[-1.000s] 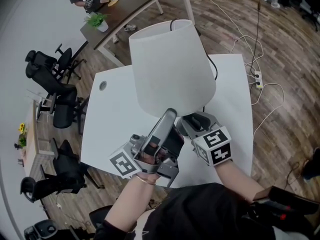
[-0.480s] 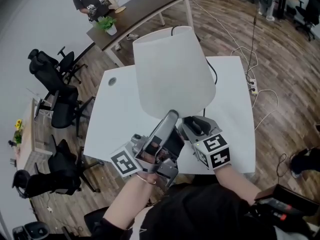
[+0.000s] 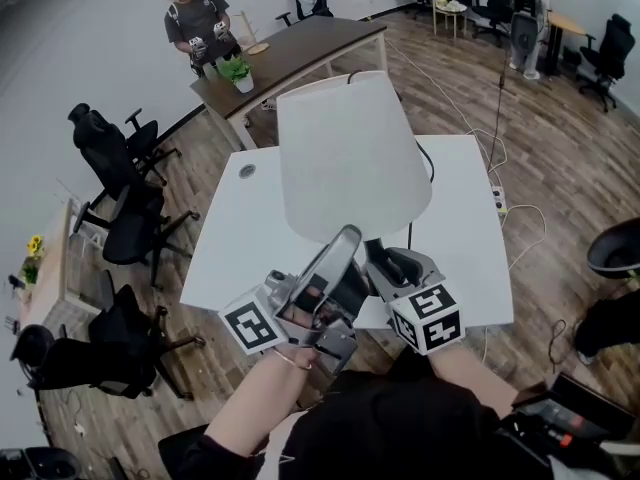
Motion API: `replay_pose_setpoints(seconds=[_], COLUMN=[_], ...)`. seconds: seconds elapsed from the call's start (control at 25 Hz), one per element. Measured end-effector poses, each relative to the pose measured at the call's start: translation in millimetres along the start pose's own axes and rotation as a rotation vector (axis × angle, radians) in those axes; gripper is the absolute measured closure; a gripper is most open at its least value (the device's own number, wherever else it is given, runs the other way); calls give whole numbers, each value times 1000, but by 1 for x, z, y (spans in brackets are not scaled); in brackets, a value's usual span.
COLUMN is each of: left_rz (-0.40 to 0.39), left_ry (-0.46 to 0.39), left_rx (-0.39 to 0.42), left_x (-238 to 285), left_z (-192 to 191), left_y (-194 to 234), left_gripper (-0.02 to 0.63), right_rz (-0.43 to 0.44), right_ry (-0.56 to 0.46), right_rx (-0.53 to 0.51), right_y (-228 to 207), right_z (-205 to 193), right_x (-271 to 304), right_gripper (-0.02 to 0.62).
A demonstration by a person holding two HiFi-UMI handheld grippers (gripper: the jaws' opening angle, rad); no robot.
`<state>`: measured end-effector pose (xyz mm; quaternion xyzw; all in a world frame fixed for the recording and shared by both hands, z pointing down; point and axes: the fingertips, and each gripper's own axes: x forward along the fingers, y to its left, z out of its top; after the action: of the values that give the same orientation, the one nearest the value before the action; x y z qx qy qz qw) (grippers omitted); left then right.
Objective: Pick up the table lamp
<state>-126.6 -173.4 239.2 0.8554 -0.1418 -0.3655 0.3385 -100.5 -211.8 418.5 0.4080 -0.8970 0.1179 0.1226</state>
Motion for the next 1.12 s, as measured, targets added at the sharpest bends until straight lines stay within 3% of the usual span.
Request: replay_pose_setpoints(seconds=[0.6, 1.12], left_rz=[-112, -180], left_ry=[72, 85], left_rx=[85, 109], left_x=[-55, -79], left_z=[-8, -26], left_y=[-95, -153], left_gripper=[589, 589], right_rz=[-76, -103], right_ry=[-79, -102], right_rx=[-31, -69], right_y=[88, 124], right_z=[10, 14], right_x=[-53, -96], right_gripper=[439, 437])
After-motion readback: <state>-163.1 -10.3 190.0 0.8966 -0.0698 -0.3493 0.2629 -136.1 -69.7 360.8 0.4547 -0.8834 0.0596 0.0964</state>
